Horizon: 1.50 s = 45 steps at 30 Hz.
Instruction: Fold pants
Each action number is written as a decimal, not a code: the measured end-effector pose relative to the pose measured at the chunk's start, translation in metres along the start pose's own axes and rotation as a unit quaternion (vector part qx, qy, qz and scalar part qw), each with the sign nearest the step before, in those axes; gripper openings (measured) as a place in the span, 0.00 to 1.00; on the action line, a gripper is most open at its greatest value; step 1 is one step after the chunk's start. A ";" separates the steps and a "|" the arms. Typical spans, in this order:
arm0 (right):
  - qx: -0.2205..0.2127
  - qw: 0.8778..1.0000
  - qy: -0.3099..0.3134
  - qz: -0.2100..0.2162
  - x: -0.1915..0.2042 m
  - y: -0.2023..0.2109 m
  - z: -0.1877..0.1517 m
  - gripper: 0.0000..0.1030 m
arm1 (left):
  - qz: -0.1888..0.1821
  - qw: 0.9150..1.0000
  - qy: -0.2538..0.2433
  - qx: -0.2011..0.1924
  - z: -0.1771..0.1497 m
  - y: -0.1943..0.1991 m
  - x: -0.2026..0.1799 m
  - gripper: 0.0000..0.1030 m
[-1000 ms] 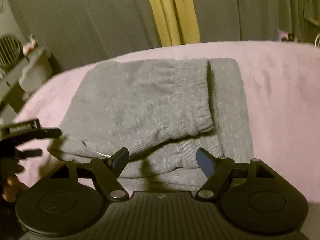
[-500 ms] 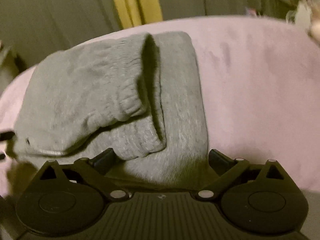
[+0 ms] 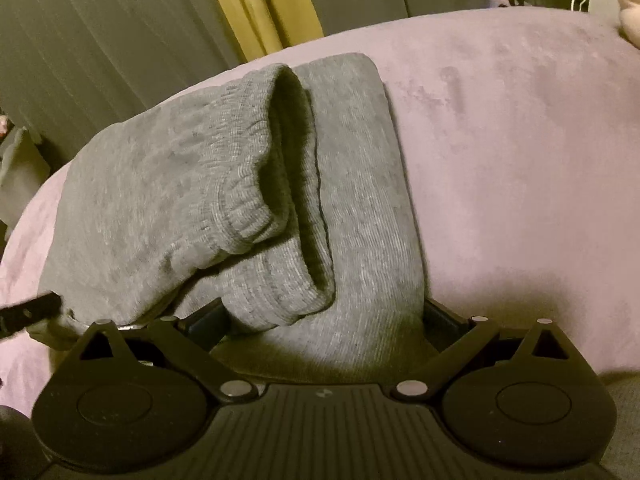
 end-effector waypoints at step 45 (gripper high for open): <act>-0.070 0.997 0.031 0.027 -0.007 0.009 0.068 0.96 | -0.059 0.997 0.043 0.014 0.051 -0.034 0.035 1.00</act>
Point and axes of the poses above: each gripper's, at about its wrist camera, not at the fingertips, and y roughly against the way its jaws point, x to its left, z to its top, the point moved 10 cm from there along -y, roughly the way its jaws point, and after that the axes turned 9 degrees about z, right-handed, at the moved point
